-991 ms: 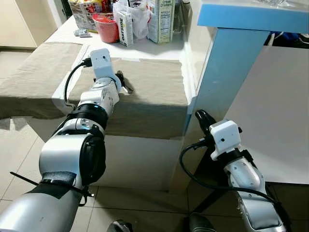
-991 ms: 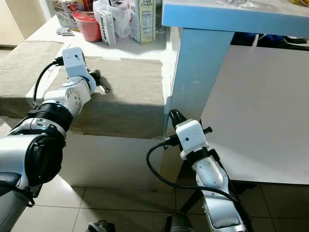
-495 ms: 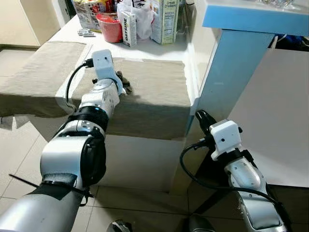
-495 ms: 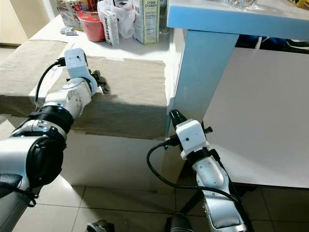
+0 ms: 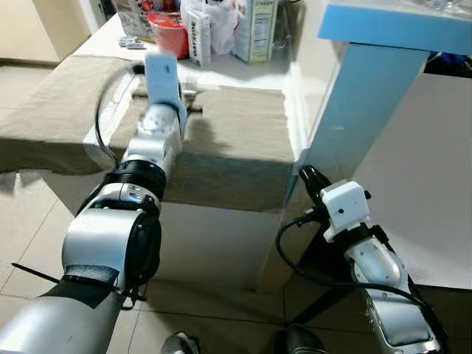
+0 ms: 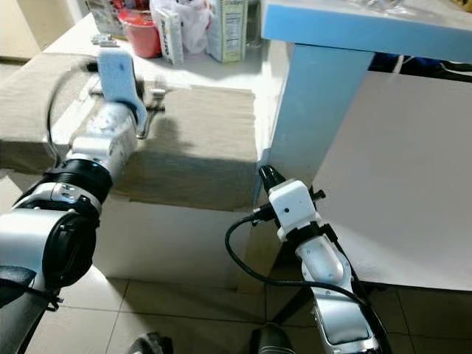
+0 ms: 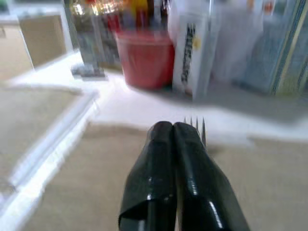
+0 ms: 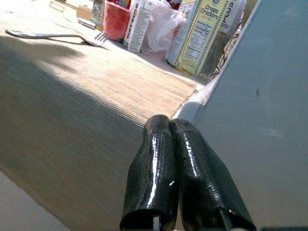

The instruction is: Setting the table

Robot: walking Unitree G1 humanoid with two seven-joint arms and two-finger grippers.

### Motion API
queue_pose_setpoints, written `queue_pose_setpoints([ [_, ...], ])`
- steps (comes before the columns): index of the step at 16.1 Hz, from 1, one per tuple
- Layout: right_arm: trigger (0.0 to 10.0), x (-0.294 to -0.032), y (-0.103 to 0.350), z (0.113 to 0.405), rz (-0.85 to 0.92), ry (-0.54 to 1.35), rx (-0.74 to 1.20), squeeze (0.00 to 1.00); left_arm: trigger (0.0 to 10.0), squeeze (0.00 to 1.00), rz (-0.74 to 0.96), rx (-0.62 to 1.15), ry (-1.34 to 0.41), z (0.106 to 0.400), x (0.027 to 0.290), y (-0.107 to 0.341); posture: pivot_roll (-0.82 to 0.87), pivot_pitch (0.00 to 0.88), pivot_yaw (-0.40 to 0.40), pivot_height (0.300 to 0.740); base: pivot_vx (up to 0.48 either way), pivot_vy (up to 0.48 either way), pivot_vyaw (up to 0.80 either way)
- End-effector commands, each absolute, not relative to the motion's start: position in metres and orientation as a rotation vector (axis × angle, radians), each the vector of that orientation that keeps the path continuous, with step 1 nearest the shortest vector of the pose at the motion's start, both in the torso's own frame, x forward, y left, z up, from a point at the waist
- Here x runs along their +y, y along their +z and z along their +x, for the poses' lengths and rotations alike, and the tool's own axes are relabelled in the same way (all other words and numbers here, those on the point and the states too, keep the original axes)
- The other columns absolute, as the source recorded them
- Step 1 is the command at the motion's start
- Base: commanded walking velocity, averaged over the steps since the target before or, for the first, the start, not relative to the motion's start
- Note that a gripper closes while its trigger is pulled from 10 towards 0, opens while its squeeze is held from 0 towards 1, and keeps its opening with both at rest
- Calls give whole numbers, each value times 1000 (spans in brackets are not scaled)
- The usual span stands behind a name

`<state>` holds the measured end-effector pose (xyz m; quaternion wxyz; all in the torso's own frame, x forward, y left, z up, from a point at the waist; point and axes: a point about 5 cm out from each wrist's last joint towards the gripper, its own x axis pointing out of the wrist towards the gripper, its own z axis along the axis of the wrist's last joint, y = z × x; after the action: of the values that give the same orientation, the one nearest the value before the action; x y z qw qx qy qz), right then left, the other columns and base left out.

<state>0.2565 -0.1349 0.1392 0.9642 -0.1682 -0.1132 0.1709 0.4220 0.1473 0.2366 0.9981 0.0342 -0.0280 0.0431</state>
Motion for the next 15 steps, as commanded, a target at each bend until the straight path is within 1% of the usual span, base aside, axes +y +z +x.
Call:
queue_pose_setpoints([
  [1, 10000, -138, 137, 257, -342, 347, -216, 0, 0, 0, 84, -100, 63, 422, 144, 245, -136, 48, -29, 702, 0, 0, 0],
  [4, 10000, -137, 137, 258, -343, 351, -218, 0, 0, 0, 58, -163, 52, 422, 144, 257, -134, 46, -32, 702, 0, 0, 0],
  [6, 10000, -137, 137, 259, -344, 352, -218, 0, 0, 0, 63, -175, 47, 422, 144, 260, -135, 46, -31, 702, 0, 0, 0],
  [8, 10000, -137, 139, 259, -347, 351, -225, 0, 0, 0, 111, -194, 11, 422, 140, 264, -143, 58, -15, 702, 0, 0, 0],
  [9, 10000, -136, 140, 259, -346, 345, -230, 0, 10000, 0, 115, -203, 9, 422, 141, 264, -144, 64, -3, 702, 0, 0, 0],
  [11, 10000, -134, 142, 259, -332, 321, -241, 0, 10000, 0, 171, -185, -6, 421, 143, 257, -153, 69, 23, 702, 0, 0, 0],
  [15, 10000, -131, 139, 252, -317, 302, -237, 0, 10000, 0, 215, -159, -7, 420, 150, 252, -157, 81, 60, 702, 0, 0, 0],
])
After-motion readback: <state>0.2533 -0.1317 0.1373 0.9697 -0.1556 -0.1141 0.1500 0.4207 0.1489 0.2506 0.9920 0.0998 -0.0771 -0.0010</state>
